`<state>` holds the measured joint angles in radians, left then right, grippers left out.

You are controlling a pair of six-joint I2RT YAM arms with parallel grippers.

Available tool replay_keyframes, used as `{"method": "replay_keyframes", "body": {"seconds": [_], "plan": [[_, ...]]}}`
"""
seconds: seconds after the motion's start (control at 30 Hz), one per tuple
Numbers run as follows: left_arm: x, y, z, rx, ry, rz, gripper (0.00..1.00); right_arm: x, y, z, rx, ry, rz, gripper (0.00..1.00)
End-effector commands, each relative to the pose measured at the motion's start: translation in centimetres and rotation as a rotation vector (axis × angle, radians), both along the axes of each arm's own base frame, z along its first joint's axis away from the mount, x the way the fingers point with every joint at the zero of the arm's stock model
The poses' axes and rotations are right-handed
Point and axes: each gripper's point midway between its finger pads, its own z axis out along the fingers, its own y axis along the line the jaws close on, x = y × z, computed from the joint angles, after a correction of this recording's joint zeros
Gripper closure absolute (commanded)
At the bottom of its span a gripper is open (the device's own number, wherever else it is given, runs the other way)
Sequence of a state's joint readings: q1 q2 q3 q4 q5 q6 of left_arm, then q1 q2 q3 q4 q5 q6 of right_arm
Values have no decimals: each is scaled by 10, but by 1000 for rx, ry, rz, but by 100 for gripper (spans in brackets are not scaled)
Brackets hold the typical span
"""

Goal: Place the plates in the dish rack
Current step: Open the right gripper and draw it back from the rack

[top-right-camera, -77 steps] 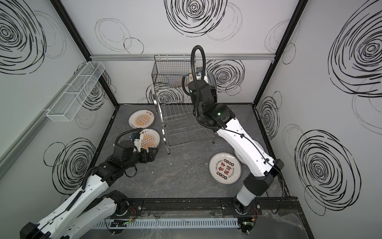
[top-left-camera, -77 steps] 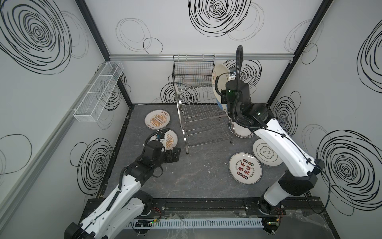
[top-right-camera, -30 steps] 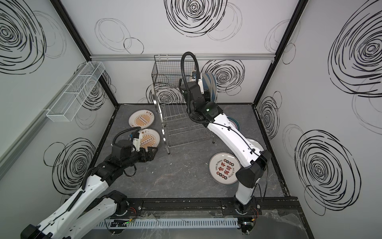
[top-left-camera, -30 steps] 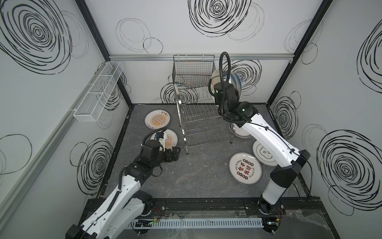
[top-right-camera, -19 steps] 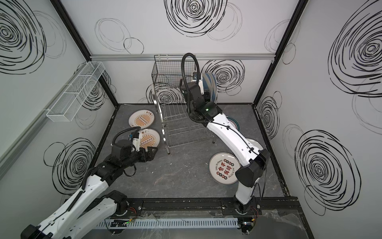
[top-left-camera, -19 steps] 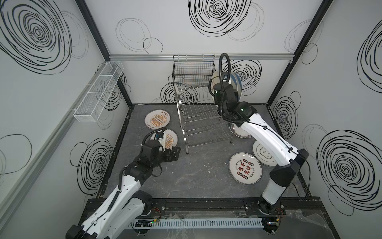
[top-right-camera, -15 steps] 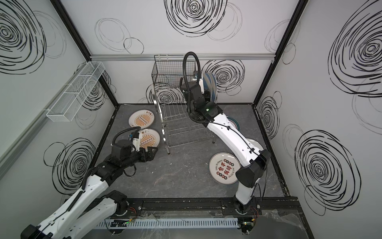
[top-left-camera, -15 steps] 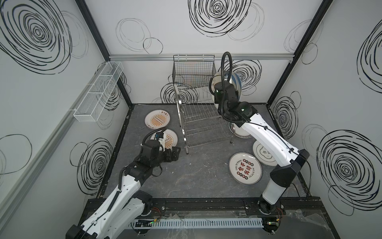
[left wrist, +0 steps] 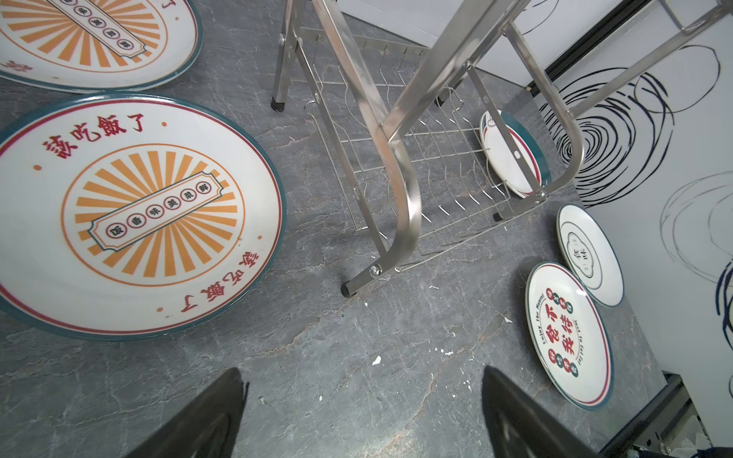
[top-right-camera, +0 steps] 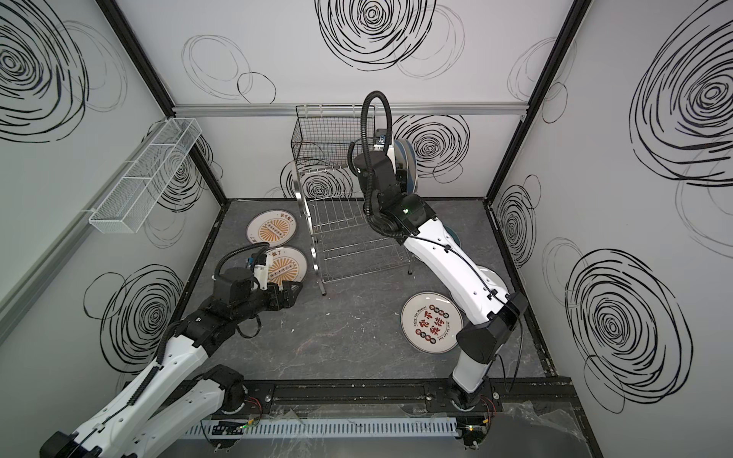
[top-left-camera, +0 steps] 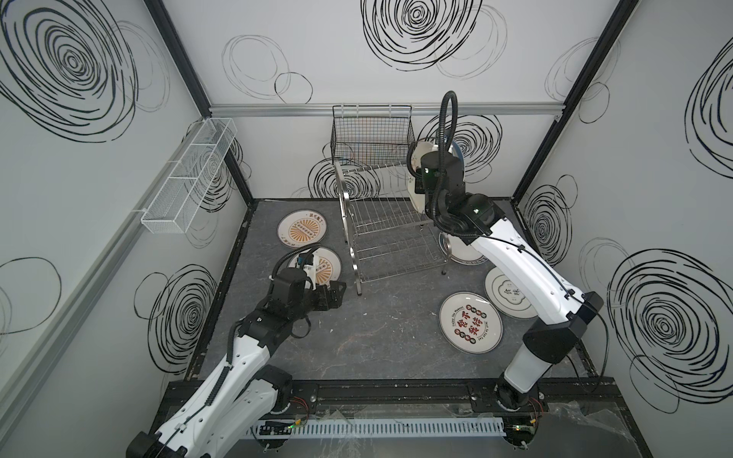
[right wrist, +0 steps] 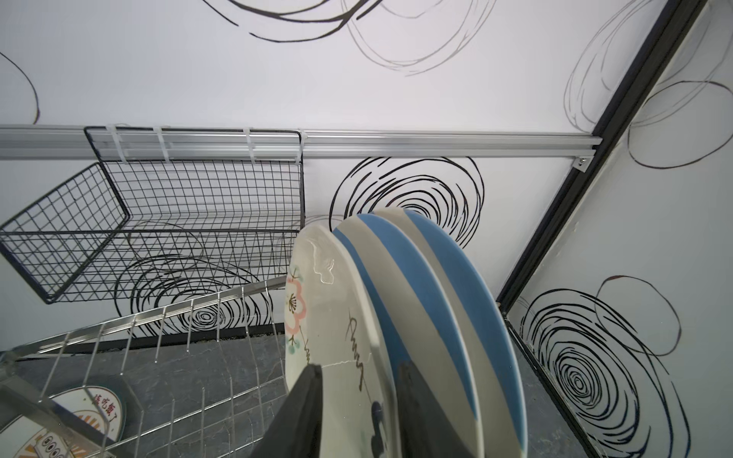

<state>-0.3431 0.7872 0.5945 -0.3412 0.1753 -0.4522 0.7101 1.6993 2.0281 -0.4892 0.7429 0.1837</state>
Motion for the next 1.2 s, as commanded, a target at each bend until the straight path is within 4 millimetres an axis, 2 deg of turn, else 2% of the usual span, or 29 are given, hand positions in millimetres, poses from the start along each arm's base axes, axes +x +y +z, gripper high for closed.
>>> {"method": "replay_keyframes", "body": {"seconds": [0.0,0.23,0.43,0.57,0.7,0.73,0.8,0.9,1.0,1.17], "plan": [[4,1,7,0,-48,-3,4,-18,-5,38,67,-73,26,64],[4,2,8,2,-53,4,4,-31,-2,55,62,-87,44,63],[5,6,8,10,-59,24,4,-51,7,70,95,-97,173,53],[6,9,9,17,-62,42,4,-81,13,80,144,-130,296,42],[9,16,7,38,-52,76,4,-122,32,80,203,-143,512,27],[9,17,6,44,-45,84,4,-133,38,75,202,-132,576,23],[7,22,5,59,-31,111,4,-158,48,47,200,-89,702,12],[7,27,6,71,-22,146,4,-187,45,0,219,-18,788,2],[13,30,6,80,14,183,4,-213,37,-37,279,38,842,0],[28,35,0,128,74,246,4,-240,29,-108,391,178,882,0]]}}
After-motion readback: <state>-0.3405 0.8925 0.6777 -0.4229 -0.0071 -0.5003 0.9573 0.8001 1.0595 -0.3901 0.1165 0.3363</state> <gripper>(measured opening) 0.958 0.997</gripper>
